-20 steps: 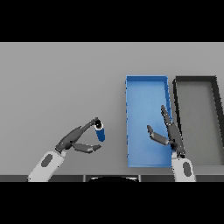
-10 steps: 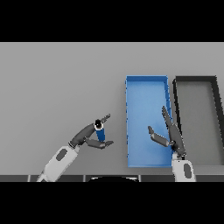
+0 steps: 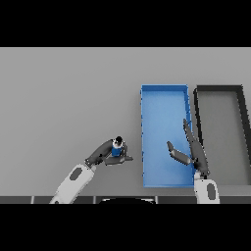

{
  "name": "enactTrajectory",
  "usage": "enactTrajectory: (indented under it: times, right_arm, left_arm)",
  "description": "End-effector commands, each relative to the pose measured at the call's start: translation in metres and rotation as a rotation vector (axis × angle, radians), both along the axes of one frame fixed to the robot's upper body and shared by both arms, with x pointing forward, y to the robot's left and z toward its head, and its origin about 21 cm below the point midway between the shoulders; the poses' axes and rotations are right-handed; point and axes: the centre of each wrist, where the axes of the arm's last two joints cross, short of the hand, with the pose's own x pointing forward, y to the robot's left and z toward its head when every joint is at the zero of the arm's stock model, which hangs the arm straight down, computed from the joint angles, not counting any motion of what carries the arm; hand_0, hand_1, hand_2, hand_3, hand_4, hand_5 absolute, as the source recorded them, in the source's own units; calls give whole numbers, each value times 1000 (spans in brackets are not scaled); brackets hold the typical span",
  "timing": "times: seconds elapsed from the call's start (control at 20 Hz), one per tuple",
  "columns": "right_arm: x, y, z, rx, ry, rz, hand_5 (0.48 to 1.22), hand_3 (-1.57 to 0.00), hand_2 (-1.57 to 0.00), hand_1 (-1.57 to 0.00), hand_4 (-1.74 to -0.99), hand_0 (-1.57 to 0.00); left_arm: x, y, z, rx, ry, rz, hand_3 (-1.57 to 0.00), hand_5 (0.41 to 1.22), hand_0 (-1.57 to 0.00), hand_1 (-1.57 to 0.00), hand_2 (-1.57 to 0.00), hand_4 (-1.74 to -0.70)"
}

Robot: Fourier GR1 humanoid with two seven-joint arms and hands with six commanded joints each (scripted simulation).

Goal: Pick up the blue pipe and place it into the blue bin.

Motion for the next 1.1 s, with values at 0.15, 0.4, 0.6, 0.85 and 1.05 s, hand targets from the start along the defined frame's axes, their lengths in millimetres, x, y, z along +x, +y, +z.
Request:
enactTrajectory:
  times: [0.15, 0.4, 0.6, 0.85, 1.05]
  right_arm:
    - [5, 2, 1, -14, 5, 6, 664, 1, 1, 1, -1288, 1]
    - [9, 2, -3, -9, -4, 8, 660, 1, 1, 1, -1280, 1]
    - [8, 0, -4, -42, -8, 8, 678, 1, 1, 1, -1278, 1]
    - [7, 0, -4, -50, -7, 12, 687, 1, 1, 1, -1271, 1]
    - [2, -2, -3, -42, -13, 35, 688, 1, 1, 1, -1269, 1]
  left_arm:
    - [-3, 0, 5, -1, -36, 10, -1381, 1155, -1364, -1391, -1412, -1670]
    - [1, -19, 32, -89, -136, -22, -1445, 1199, -1503, -1512, -1519, -1710]
    - [3, -31, 60, -149, -181, -68, -1450, 1212, -1543, -1547, -1550, -1720]
    - [3, -40, 83, -133, -190, -111, -1444, 1218, -1562, -1563, -1564, -1726]
    - [0, -36, 84, -101, -173, -108, -1440, 1219, -1567, -1568, -1568, -1728]
